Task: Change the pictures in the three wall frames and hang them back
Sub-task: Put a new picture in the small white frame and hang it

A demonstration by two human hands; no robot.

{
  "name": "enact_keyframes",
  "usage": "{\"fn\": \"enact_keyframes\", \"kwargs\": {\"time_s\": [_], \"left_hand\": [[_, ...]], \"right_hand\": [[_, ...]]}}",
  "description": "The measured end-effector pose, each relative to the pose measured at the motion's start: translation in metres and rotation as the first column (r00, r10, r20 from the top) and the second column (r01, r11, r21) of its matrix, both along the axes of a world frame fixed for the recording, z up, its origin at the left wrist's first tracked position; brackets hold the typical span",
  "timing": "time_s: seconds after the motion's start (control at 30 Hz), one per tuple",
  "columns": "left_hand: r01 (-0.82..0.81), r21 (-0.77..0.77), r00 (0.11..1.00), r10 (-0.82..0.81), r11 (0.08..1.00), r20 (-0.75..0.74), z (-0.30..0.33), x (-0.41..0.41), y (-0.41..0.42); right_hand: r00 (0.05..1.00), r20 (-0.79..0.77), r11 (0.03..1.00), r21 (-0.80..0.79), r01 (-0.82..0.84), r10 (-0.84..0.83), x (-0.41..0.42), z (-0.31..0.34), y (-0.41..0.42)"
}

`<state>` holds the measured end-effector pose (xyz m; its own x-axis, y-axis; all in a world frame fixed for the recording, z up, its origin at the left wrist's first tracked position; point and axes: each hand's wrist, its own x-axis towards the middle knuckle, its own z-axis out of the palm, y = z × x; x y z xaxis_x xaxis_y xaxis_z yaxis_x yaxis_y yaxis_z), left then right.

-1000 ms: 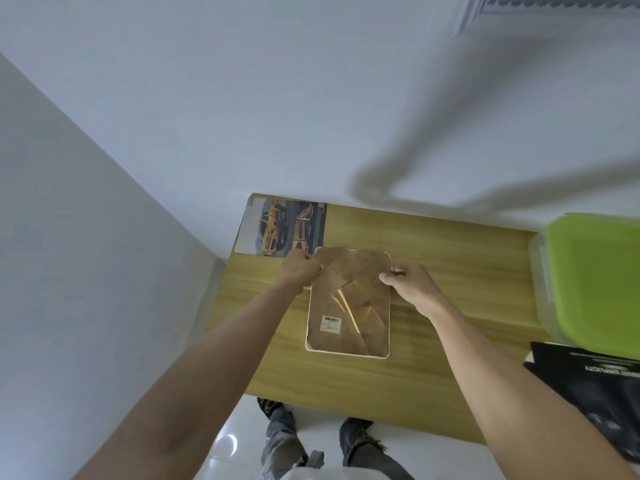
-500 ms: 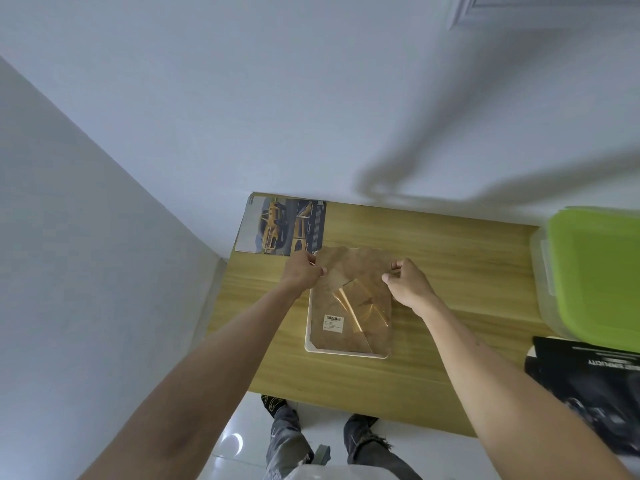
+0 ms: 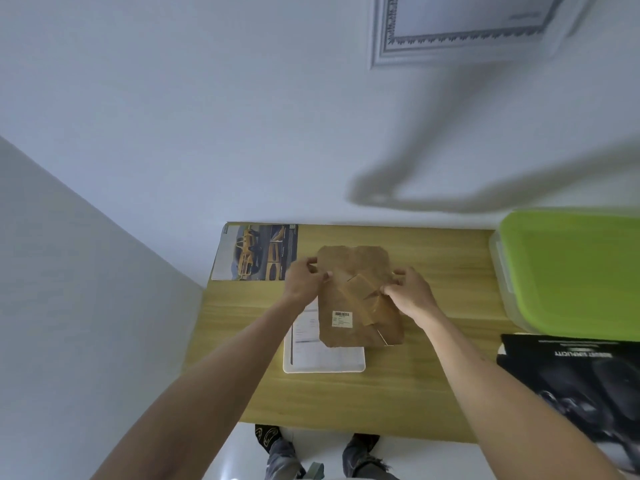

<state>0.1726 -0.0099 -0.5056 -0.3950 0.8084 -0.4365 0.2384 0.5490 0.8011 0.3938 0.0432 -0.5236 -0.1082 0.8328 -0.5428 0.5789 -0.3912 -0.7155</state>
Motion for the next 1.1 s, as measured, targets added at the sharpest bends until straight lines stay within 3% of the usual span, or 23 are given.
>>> {"fn": "enact_keyframes", "kwargs": {"time_s": [0.23, 0.33, 0.47, 0.6, 0.93, 1.1], "left_hand": [[0.375, 0.012, 0.924, -0.373, 0.927, -0.085, -0.007, 0.087, 0.02], [0.446, -0.029, 0.888, -0.447, 0.894, -0.11, -0.016, 0.126, 0.036], [0.483, -0.098, 0.842, -0.492, 0.87, -0.222, -0.032, 0.164, 0.049], [0.534, -0.125, 0.796, -0.547, 0.836, -0.26, -0.047, 0.182, 0.051], [0.603, -0.248, 0.624, -0.642, 0.758, -0.446, -0.065, 0.194, 0.039], [0.621, -0.156, 0.646, -0.614, 0.768, -0.453, -0.054, 0.164, 0.031]], "right_hand": [[0.971, 0.2, 0.96, 0.269, 0.076, -0.133, 0.081, -0.002, 0.012], [0.945, 0.285, 0.959, 0.269, 0.083, -0.161, 0.111, -0.015, 0.012], [0.942, 0.296, 0.974, 0.202, 0.099, -0.157, 0.127, -0.016, 0.002], [0.945, 0.322, 0.991, 0.137, 0.004, -0.048, 0.136, -0.03, -0.001], [0.855, 0.518, 0.969, 0.196, -0.15, 0.027, 0.132, -0.049, -0.001], [0.826, 0.564, 0.924, 0.318, -0.214, -0.002, 0.114, -0.042, -0.011]]}}
